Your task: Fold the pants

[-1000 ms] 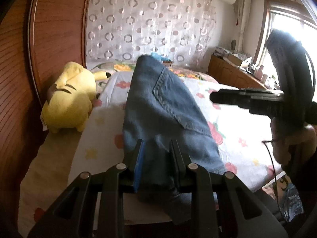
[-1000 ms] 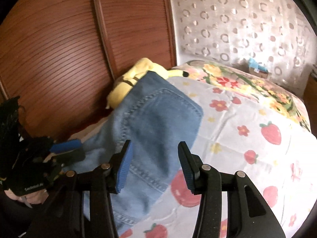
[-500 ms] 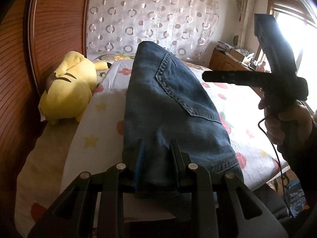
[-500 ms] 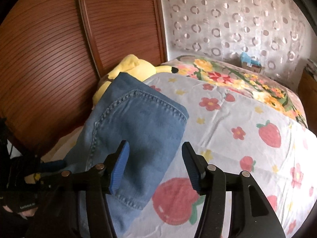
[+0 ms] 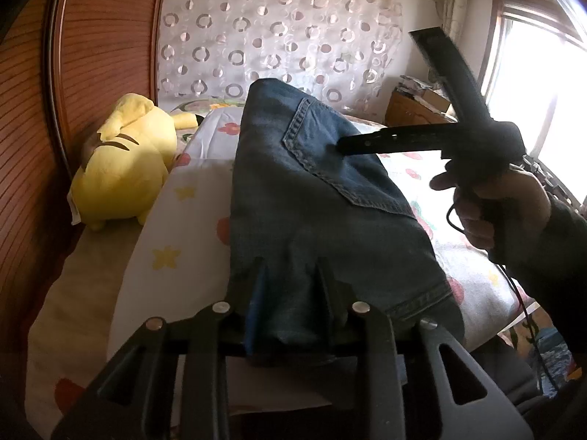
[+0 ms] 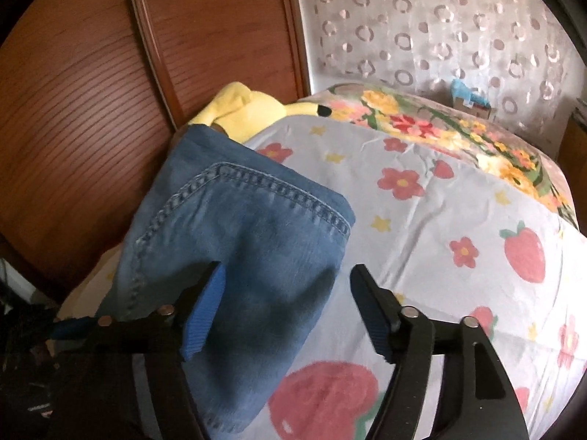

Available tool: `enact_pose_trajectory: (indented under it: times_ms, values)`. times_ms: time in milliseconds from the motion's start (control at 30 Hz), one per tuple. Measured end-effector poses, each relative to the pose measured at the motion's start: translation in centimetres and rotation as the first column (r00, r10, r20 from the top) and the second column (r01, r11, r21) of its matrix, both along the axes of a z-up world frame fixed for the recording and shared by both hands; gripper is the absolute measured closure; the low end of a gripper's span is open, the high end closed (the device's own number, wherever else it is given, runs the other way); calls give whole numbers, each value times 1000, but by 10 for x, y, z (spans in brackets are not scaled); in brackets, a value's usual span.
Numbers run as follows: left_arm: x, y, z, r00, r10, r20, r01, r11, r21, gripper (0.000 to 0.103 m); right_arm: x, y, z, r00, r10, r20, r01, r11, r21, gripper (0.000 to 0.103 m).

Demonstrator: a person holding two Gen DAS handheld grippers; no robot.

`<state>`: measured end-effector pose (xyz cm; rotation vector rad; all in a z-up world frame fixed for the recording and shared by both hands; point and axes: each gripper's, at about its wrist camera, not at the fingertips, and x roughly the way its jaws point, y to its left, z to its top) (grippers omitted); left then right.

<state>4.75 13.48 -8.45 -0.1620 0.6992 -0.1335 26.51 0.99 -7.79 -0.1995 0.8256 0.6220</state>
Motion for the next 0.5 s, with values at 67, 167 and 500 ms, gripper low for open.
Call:
enact_pose_trajectory:
  times_ms: [67, 167, 500]
  values:
    - [0, 1, -1, 1000, 9, -9, -9, 1000, -3, 70, 6, 3, -8, 1000, 0, -31, -1, 1000, -6, 24]
    - [1, 4, -3, 1000, 17, -23, -17, 1000, -8, 65, 10, 6, -19, 997, 10, -83, -10, 1000, -1, 24]
    - [3, 5, -7, 999, 23, -39, -24, 999, -28, 58, 12, 5, -31, 984, 69, -163, -56, 995, 80, 32]
